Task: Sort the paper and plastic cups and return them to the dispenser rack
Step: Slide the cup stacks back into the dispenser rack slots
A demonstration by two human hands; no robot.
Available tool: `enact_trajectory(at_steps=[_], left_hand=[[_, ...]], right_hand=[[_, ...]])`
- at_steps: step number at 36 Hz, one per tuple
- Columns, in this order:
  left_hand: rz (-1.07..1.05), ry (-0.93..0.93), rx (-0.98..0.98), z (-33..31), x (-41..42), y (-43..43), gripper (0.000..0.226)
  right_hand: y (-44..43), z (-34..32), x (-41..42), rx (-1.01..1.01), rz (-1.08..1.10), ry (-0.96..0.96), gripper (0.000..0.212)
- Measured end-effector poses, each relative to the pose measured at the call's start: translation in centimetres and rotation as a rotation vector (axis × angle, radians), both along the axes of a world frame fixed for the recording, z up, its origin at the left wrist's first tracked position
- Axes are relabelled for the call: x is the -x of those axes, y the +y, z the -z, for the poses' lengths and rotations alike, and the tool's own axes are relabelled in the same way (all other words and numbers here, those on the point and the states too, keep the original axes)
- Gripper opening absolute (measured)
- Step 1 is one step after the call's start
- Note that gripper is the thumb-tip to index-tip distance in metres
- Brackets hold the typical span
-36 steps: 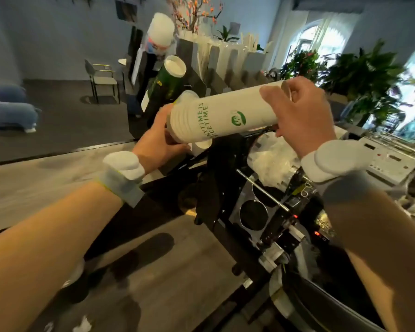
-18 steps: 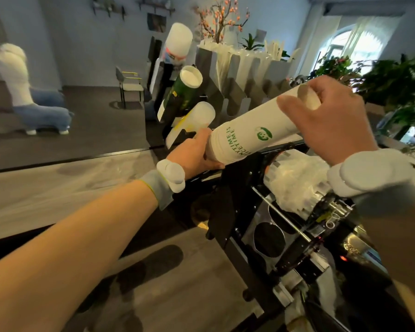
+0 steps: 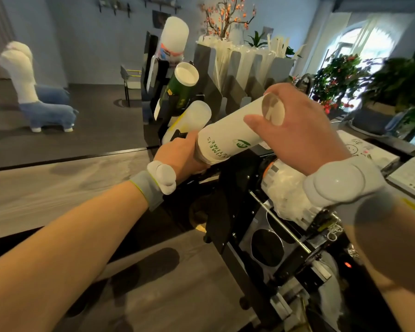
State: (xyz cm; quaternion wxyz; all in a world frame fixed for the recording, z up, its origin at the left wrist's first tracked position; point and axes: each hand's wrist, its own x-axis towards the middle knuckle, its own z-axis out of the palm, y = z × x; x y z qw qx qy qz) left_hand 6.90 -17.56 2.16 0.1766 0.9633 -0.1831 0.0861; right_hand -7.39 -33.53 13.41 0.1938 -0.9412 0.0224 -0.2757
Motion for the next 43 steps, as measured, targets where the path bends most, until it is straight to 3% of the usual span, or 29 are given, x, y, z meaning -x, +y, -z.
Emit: enact_trajectory(at_steps=[7,15,19,24,29,31,37,40,43], left_hand=[[0.090,0.065,-0.051,0.8,-0.6,0.7,0.079],[0.251,-0.007,0.194,1.4,0.0,1.0,0.079],[0.234,0.072,0.280,1.2,0.4,1.1,0.074],[0.161,0.151,0.091,0.7,0.4,0.2,0.062],[0.163,0.142,0.226,0.8,1.0,1.6,0.070],[0.175,0.140,0.276,0.6,1.5,2.7,0.068],[0.234,0.106,0.215,-0.1,4.1,7.5,0.024],[0.221,0.120,0.178,0.6,6.5,12.4,0.011],[0.221,0.184,0.146,2.0,8.7,17.7,0.021]], right_hand=[[0.0,1.7,-1.2,0.037,-0.093,0.175,0.052],[1.6,4.3,-3.6,0.110,-0.134,0.197,0.059],[2.2,4.8,-5.0,0.116,-0.116,0.170,0.060],[2.3,7.4,-6.0,0.142,-0.067,0.285,0.059],[2.2,7.9,-6.1,0.111,-0.067,0.312,0.074],[2.8,7.8,-5.7,0.127,-0.058,0.241,0.083],[7.5,7.0,-2.9,0.129,-0.173,-0.110,0.050],[12.0,8.6,-1.5,0.039,-0.310,-0.022,0.042],[16.0,11.3,-0.5,-0.014,-0.442,0.117,0.040]])
